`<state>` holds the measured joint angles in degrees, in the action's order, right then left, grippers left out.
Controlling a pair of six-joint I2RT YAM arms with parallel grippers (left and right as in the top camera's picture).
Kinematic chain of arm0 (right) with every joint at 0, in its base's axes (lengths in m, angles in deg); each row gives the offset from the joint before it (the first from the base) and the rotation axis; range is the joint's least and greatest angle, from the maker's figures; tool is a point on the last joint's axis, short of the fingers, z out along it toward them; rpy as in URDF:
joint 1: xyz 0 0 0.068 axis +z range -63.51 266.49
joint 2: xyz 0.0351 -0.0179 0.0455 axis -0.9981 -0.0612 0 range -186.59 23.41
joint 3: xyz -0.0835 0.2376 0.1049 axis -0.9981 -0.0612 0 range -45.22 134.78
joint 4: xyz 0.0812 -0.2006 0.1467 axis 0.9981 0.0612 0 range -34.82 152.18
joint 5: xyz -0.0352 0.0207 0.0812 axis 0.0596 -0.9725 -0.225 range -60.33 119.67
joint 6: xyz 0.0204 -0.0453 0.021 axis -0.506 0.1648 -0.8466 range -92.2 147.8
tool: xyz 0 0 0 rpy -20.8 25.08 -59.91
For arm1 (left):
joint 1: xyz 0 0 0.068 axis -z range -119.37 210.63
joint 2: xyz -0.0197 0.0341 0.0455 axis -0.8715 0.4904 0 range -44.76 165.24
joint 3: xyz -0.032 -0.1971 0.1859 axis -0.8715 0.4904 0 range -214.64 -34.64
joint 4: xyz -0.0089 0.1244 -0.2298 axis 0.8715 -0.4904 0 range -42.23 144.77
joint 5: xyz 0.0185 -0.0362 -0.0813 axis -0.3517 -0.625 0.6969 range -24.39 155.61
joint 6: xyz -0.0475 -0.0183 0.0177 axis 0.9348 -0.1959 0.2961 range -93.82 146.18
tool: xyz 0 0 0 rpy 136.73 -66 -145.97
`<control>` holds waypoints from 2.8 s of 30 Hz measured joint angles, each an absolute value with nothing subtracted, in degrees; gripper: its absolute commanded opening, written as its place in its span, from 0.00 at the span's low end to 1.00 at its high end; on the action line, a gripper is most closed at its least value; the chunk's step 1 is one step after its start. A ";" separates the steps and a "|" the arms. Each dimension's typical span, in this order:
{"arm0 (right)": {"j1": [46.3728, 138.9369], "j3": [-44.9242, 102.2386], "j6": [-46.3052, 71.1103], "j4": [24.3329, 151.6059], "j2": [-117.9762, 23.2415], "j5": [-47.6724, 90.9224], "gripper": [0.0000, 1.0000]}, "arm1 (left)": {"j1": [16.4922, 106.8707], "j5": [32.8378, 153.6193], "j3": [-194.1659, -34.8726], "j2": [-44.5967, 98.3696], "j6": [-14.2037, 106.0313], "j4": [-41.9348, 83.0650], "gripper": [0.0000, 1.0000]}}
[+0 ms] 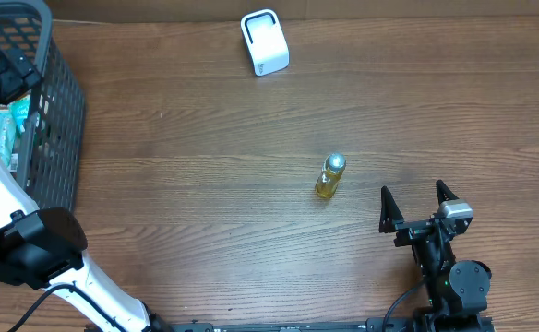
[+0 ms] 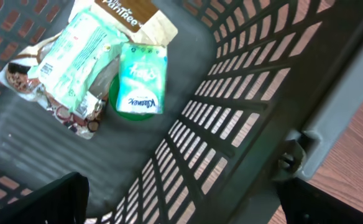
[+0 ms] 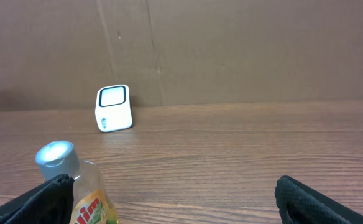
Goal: Scan the item barcode
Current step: 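Move the left gripper back over the basket and reach inside, then grasp a green-and-white packaged item in the basket with left gripper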
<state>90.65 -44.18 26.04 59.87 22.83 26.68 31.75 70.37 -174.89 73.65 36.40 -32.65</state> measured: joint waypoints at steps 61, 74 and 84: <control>90.65 -44.18 26.04 59.89 22.83 26.68 1.00 | 26.46 67.46 -181.16 96.16 41.01 -32.84 0.79; 90.65 -44.18 26.04 59.89 22.83 26.68 1.00 | 26.46 67.22 -181.16 96.18 41.03 -33.96 0.96; 90.65 -44.18 26.06 59.89 22.83 26.71 1.00 | 27.05 67.02 -181.16 96.18 40.99 -32.73 0.99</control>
<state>90.65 -44.18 26.06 59.89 22.83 26.71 27.05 67.02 -181.16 96.18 40.99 -32.73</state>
